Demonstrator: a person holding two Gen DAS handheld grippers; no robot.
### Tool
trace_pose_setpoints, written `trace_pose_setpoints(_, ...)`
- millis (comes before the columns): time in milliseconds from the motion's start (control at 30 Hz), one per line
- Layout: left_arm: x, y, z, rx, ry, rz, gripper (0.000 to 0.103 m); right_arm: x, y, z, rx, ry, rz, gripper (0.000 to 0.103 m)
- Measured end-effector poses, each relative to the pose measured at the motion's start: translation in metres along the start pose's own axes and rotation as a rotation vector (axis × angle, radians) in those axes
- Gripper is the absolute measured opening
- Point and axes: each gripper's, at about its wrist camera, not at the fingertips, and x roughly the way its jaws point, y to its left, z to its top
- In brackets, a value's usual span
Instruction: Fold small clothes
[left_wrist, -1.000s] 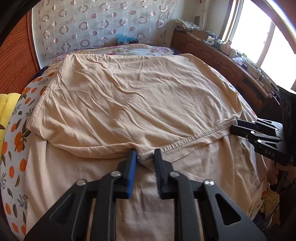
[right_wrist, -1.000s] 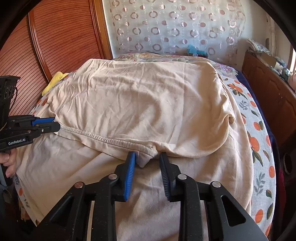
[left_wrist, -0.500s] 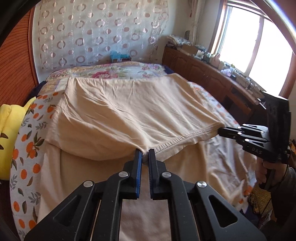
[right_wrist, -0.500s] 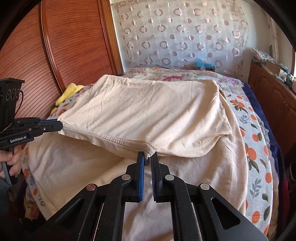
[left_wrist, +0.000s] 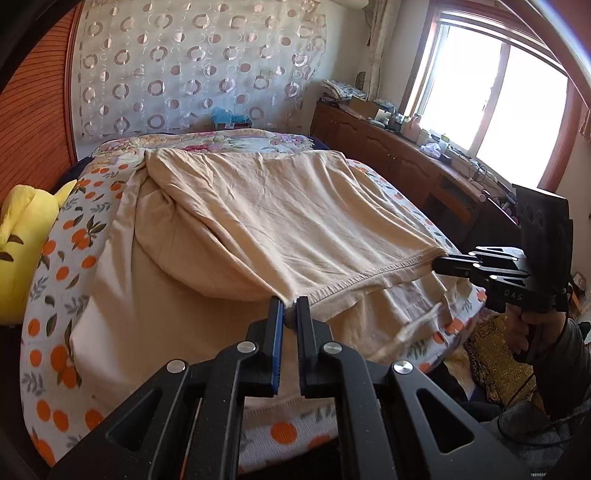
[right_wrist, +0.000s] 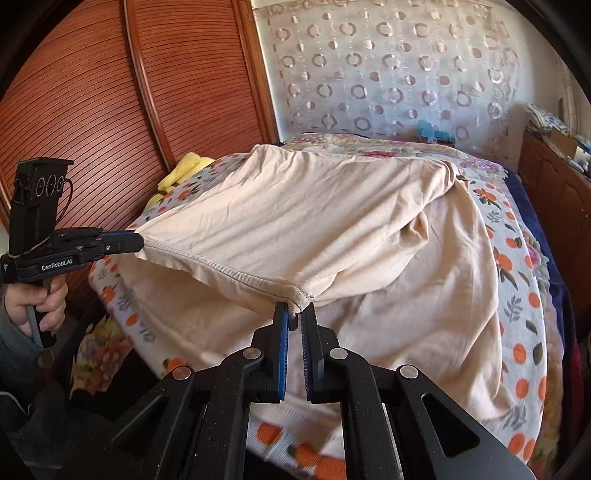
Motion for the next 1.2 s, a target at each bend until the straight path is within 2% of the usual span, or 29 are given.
trace_pose_setpoints(167, 0.004, -0.002, -0.016, -0.013, 0.029, 0.003, 0.008, -0.013, 0.002, -0.009, 0.003, 0.012, 0.017, 0.007)
trace_pose_setpoints(300, 0.015, 0.005, -0.02, -0.035, 0.054, 0.003, 0.008, -0.002, 0.0, -0.014, 0.033, 0.049, 0.018, 0.007)
trace_pose_setpoints(367, 0.015, 0.005, -0.02, -0.029, 0.052, 0.006, 0.013, -0.002, -0.005, -0.013, 0.047, 0.05, 0.033, 0.008)
trace_pose_setpoints(433, 0.013, 0.005, -0.019, -0.014, 0.044, 0.03, 0.035, -0.003, -0.009, -0.01, 0.042, 0.048, 0.007, 0.015)
trace_pose_setpoints(500, 0.01, 0.007, -0.018, -0.01, 0.032, 0.035, 0.045, -0.005, -0.016, -0.005, 0.039, 0.034, -0.02, 0.017)
trace_pose_setpoints(600, 0.009, 0.017, -0.015, -0.027, 0.037, 0.039, 0.046, -0.002, -0.029, 0.005, 0.031, 0.01, -0.088, 0.022)
trace_pose_setpoints(667, 0.009, 0.022, -0.014, -0.037, 0.034, 0.045, 0.054, 0.005, -0.045, 0.014, 0.046, 0.007, -0.116, 0.023)
trace_pose_setpoints(733, 0.009, 0.027, -0.014, -0.048, 0.03, 0.047, 0.071, 0.019, -0.057, 0.023, 0.057, 0.023, -0.144, 0.022)
trace_pose_setpoints(800, 0.009, 0.031, -0.013, -0.057, 0.028, 0.045, 0.075, 0.038, -0.067, 0.034, 0.079, 0.05, -0.151, 0.023)
trace_pose_setpoints(967, 0.009, 0.041, -0.014, -0.082, 0.025, 0.064, 0.075, 0.082, -0.077, 0.056, 0.085, 0.118, -0.202, 0.022)
trace_pose_setpoints(1133, 0.012, 0.049, -0.015, -0.103, 0.034, 0.068, 0.075, 0.1, -0.077, 0.067, 0.077, 0.135, -0.221, 0.022)
trace_pose_setpoints(1200, 0.014, 0.052, -0.013, -0.105, 0.035, 0.074, 0.075, 0.102, -0.077, 0.067, 0.067, 0.136, -0.217, 0.014)
